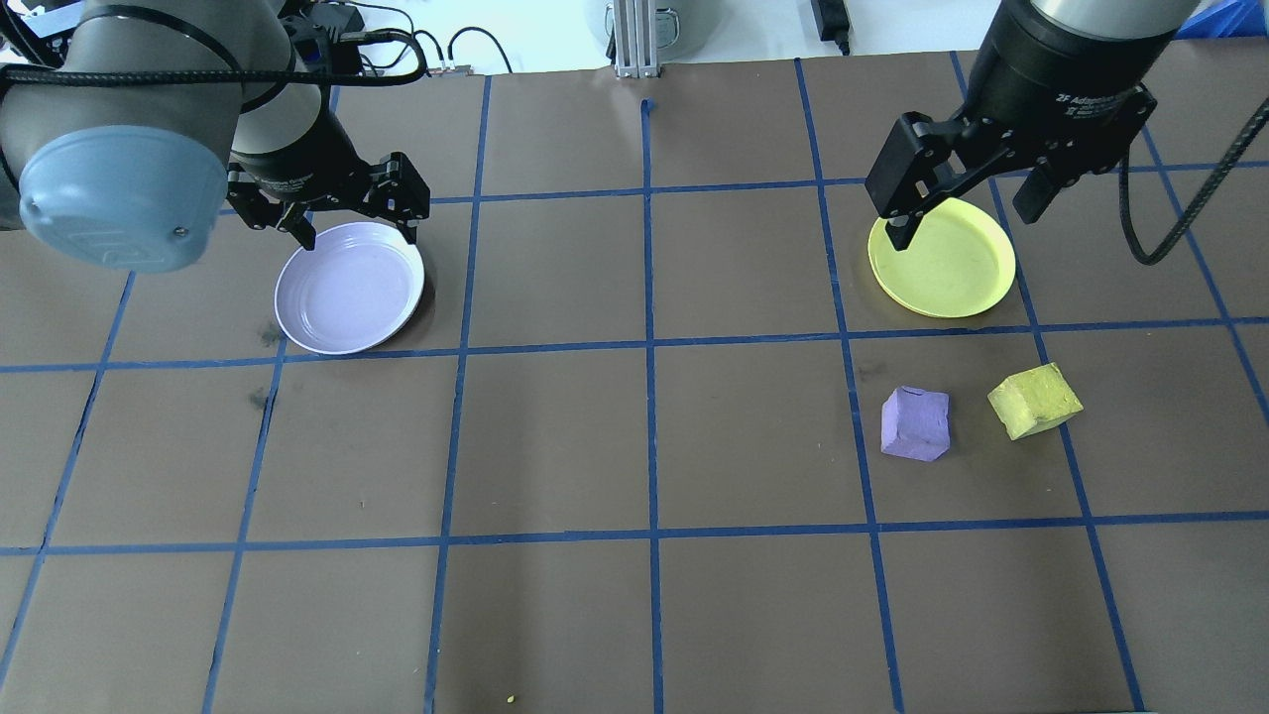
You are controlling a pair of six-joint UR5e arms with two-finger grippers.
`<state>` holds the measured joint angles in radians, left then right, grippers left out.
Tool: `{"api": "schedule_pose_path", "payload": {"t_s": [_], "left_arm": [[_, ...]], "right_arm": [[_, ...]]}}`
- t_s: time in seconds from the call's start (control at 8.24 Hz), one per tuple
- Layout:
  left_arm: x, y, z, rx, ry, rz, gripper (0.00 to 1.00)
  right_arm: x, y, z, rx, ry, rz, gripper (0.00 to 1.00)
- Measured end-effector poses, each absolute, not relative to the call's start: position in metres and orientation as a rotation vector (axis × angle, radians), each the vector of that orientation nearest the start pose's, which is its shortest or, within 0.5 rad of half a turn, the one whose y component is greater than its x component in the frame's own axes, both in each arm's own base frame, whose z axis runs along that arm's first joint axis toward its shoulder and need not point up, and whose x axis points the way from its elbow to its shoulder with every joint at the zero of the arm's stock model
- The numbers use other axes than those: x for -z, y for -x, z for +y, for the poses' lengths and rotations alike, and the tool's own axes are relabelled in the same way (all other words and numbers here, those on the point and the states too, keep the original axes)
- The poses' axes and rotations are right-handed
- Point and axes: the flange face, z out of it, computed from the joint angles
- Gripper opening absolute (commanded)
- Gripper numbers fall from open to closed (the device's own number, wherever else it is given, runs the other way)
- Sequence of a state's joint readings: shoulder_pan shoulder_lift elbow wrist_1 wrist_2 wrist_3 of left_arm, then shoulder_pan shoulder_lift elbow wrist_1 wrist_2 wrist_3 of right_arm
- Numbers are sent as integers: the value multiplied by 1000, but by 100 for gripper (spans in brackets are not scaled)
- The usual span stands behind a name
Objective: Sort blocks by color into plates
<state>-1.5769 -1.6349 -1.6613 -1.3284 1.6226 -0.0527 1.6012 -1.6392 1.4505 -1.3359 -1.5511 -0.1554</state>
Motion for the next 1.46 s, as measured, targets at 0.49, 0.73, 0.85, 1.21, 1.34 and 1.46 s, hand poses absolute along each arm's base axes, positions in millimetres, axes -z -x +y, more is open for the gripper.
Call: {"api": "schedule_pose_path", "payload": {"t_s": [0.49,0.73,0.85,1.21,1.34,1.46], "left_arm": [[-436,131,-522,140,76,3088,100],[-437,131,-521,140,75,3088,100],[-437,131,-522,140,75,3088,100],[-437,131,-523,142,76,3088,100],[-436,131,-523,140,77,3088,100],[-436,131,-523,139,78,3088,100]], "right_arm": [[-543,-87,-485,-11,156,3105,100],[-503,-43,-531,-42,106,3113,100],[-476,-31,-548,-91,110,3116,100],[-374,-6,-584,-212,202,3184,100],[-345,5,-583,-228,232,3188,100],[-316,22,-574,-237,257,3179,100]]}}
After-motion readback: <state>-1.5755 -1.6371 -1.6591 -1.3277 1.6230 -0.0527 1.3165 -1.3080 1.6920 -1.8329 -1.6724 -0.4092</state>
